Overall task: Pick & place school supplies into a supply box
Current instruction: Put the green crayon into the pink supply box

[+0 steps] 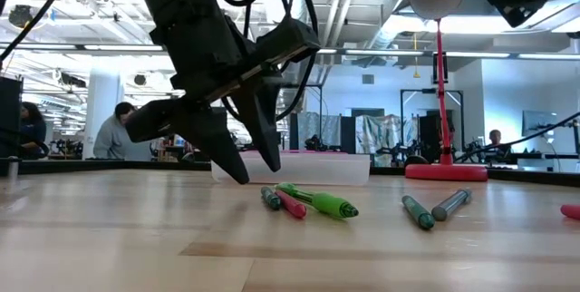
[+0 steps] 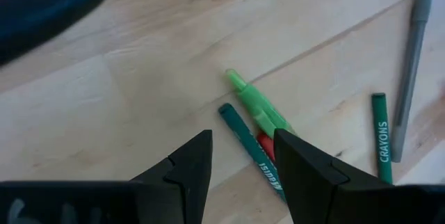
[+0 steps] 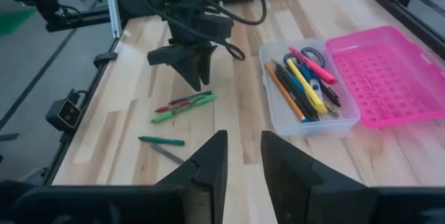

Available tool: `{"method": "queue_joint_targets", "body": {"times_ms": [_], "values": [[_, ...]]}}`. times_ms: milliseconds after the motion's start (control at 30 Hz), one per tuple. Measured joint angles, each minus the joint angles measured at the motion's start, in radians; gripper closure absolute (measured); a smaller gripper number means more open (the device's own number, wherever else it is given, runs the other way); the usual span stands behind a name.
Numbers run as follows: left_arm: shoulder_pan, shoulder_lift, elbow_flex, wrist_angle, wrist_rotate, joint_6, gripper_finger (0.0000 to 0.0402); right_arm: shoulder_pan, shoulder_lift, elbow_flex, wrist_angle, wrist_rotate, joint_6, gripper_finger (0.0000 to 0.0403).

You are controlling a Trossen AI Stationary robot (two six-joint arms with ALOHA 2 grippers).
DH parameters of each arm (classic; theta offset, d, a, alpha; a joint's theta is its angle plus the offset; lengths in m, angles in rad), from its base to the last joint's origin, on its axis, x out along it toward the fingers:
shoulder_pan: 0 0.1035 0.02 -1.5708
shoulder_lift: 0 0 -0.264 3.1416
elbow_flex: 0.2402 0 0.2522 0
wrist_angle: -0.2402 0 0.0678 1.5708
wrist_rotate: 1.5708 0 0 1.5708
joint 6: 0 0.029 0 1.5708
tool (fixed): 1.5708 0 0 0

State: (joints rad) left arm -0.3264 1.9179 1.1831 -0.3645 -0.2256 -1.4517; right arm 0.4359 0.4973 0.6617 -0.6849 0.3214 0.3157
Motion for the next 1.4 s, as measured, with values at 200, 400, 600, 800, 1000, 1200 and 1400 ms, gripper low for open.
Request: {"method": "queue_joint_targets", "body": {"times_ms": [200,400,600,800,1000,1200,1400], "values": [[0.0,0.002,0.0,-0.003,-0.024,0.002,0.0253,0.021,0.0,0.0,0.0,0.049,0.001,0.0321],[-0.003,0.047,0.01,0.045,-0.016,0.025,0.0253,0.022,0.0,0.0,-0.005,0.049,0.01,0.0321],[-0.011,0.059,0.022,0.016,-0.018,0.029,0.0253,0.022,0.0,0.0,-0.024,0.048,0.035,0.0321],[-0.01,0.076,0.057,-0.04,0.001,0.051,0.0253,0.022,0.0,0.0,-0.024,0.048,0.036,0.0321],[-0.009,0.076,0.059,-0.08,0.031,-0.001,0.0253,0.022,0.0,0.0,-0.025,0.048,0.037,0.0321],[-0.009,0.077,0.069,-0.126,0.054,-0.026,0.0259,0.022,0.0,0.0,-0.026,0.048,0.044,0.0321],[-0.01,0.08,0.099,-0.218,0.066,-0.025,0.0297,0.022,0.0,0.0,-0.026,0.048,0.05,0.0321]]}}
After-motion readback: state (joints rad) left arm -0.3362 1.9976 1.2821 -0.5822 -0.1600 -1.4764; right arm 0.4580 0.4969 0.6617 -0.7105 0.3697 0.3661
